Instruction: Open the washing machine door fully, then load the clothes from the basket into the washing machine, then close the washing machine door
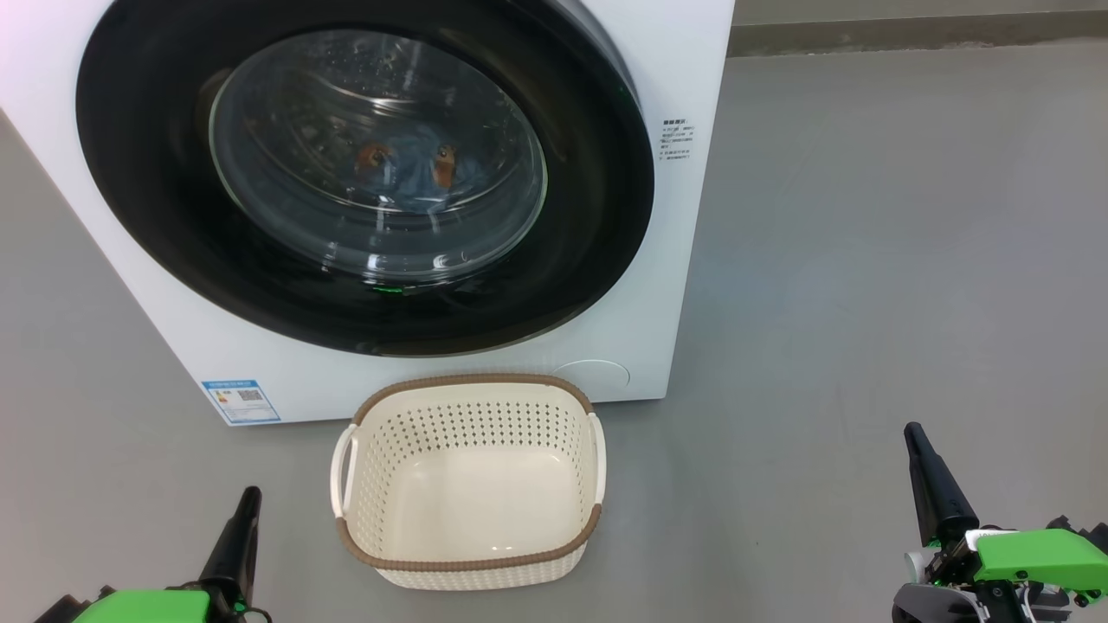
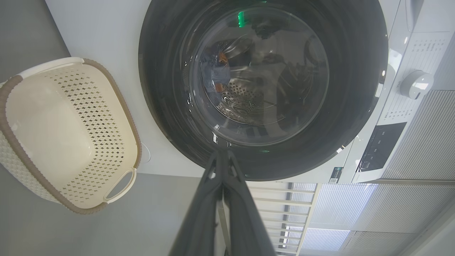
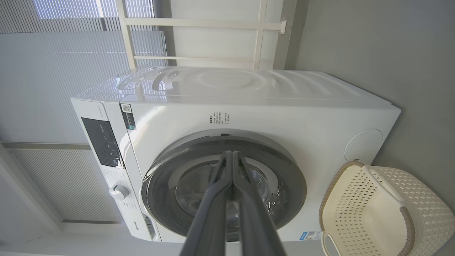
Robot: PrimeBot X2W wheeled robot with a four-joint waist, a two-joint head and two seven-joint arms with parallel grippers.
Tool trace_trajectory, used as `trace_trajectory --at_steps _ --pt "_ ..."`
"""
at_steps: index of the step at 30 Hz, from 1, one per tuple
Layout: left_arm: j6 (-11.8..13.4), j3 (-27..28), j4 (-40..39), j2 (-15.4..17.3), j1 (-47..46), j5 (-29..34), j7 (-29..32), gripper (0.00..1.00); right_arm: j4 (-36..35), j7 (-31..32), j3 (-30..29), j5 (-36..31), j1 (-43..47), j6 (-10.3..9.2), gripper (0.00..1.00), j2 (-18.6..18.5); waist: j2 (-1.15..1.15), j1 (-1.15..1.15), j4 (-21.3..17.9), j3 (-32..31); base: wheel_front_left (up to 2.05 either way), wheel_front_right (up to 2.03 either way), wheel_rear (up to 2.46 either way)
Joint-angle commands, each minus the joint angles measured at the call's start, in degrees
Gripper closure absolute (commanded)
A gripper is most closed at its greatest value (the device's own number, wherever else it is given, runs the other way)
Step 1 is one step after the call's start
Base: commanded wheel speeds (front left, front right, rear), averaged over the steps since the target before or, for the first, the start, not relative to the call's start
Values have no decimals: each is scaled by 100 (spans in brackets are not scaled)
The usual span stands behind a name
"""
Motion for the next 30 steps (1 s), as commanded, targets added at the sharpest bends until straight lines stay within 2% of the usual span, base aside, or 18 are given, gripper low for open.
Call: trace_trajectory --at_steps 1,30 --pt "-42 199 -110 75 -239 -50 17 100 -175 48 126 19 -40 8 100 -12 0 0 0 0 0 0 0" --pt "-42 198 -111 75 -239 -51 17 100 -175 49 126 18 -40 8 100 -12 0 0 0 0 0 0 0"
